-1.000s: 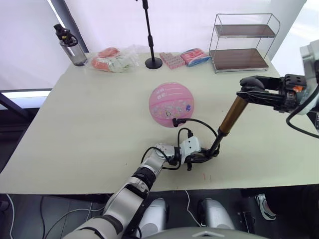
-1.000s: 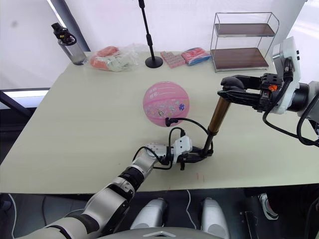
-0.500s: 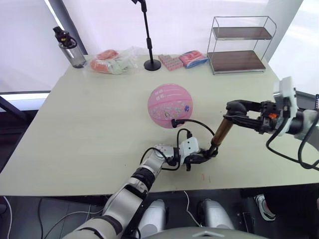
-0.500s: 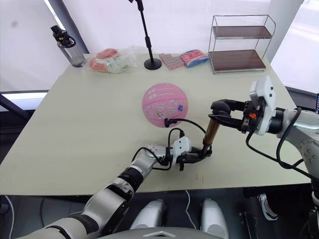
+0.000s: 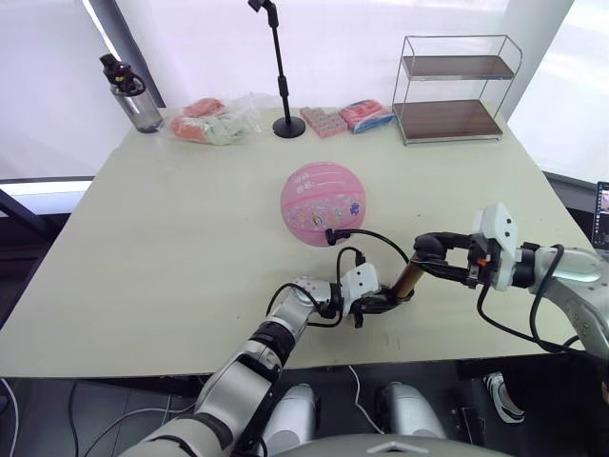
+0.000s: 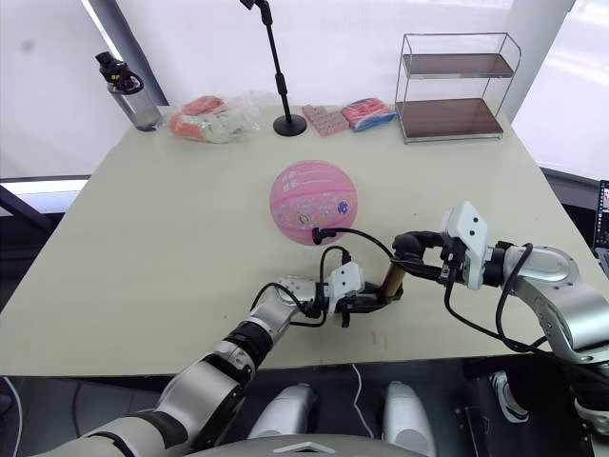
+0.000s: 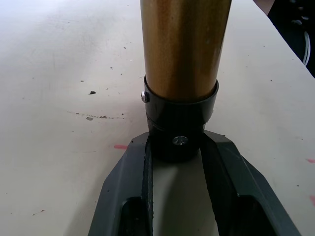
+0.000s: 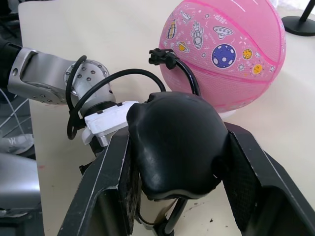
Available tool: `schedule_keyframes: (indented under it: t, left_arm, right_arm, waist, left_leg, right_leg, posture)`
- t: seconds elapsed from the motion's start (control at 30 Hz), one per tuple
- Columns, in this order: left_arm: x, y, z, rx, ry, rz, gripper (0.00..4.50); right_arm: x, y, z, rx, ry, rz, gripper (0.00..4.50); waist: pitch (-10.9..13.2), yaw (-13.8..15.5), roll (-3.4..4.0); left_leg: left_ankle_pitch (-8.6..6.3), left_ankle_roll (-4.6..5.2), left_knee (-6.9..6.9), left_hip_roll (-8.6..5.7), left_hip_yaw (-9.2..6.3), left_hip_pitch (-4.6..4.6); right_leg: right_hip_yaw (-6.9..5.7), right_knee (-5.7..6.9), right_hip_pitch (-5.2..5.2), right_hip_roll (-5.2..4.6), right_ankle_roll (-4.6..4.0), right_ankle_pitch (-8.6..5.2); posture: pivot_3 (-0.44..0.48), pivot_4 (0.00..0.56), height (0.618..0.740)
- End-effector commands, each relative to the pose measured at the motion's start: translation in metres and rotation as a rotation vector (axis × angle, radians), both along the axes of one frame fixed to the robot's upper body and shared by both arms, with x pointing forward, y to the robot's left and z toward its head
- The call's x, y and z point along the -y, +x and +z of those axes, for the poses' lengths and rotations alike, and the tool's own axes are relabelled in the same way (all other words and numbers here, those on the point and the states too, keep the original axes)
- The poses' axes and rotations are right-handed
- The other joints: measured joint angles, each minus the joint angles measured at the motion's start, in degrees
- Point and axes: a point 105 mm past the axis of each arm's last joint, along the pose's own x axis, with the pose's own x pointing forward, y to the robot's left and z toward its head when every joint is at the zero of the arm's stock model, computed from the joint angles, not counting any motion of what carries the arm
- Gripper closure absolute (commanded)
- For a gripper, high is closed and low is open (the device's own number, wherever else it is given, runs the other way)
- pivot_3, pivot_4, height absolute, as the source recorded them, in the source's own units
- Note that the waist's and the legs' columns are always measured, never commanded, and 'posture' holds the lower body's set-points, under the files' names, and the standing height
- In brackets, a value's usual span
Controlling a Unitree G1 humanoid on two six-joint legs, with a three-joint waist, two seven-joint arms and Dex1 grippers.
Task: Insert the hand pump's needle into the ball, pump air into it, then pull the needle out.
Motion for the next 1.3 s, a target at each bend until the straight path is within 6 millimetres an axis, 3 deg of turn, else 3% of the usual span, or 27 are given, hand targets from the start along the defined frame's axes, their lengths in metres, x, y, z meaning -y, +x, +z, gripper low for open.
schedule_keyframes:
  t: [0.03, 0.43, 0.6, 0.73, 1.03, 1.3]
  left_arm:
    - [-0.036, -0.027, -0.059, -0.195, 0.198, 0.045, 3.41]
    - [-0.035, -0.028, -0.059, -0.200, 0.196, 0.035, 3.41]
    - [-0.035, -0.028, -0.059, -0.199, 0.196, 0.038, 3.41]
    - [-0.035, -0.028, -0.059, -0.201, 0.196, 0.038, 3.41]
    - [-0.034, -0.029, -0.059, -0.201, 0.193, 0.037, 3.41]
    - [-0.034, -0.029, -0.059, -0.203, 0.190, 0.044, 3.41]
  right_arm:
    - [-0.003, -0.006, 0.030, 0.028, 0.069, 0.060, 2.62]
    - [0.012, -0.016, 0.122, 0.166, 0.116, 0.096, 2.62]
    - [0.017, -0.019, 0.145, 0.203, 0.121, 0.085, 2.62]
    - [0.016, -0.021, 0.153, 0.204, 0.134, 0.088, 2.62]
    - [0.004, -0.016, 0.087, 0.092, -0.004, 0.087, 2.62]
    - [-0.007, -0.012, 0.034, 0.011, 0.004, 0.068, 2.62]
  waist:
    - [0.1, 0.0, 0.06]
    - [0.6, 0.5, 0.37]
    - [0.6, 0.6, 0.38]
    - [0.6, 0.6, 0.37]
    - [0.6, 0.5, 0.33]
    - [0.4, 0.5, 0.34]
  left_leg:
    - [0.00, 0.00, 0.00, -0.01, 0.00, -0.04]
    - [0.00, 0.01, 0.01, -0.07, -0.04, -0.22]
    - [0.00, 0.00, 0.01, -0.07, -0.03, -0.22]
    - [0.00, 0.01, 0.01, -0.07, -0.02, -0.24]
    - [0.00, 0.00, 0.00, -0.05, 0.00, -0.20]
    - [0.00, 0.00, -0.01, -0.01, 0.03, -0.16]
  right_leg:
    - [0.00, 0.00, -0.03, 0.00, 0.00, 0.00]
    - [-0.04, -0.01, -0.18, -0.04, 0.00, 0.00]
    - [-0.03, -0.01, -0.18, -0.04, 0.00, 0.00]
    - [-0.03, -0.01, -0.19, -0.04, 0.00, 0.00]
    - [-0.02, -0.01, -0.17, -0.04, 0.01, 0.00]
    - [-0.01, -0.01, -0.16, -0.01, 0.01, 0.00]
  posture:
    - [0.000, 0.150, 0.731]
    - [0.000, 0.150, 0.731]
    - [0.000, 0.150, 0.731]
    - [0.000, 0.150, 0.731]
    - [0.000, 0.150, 0.731]
    - [0.000, 0.150, 0.731]
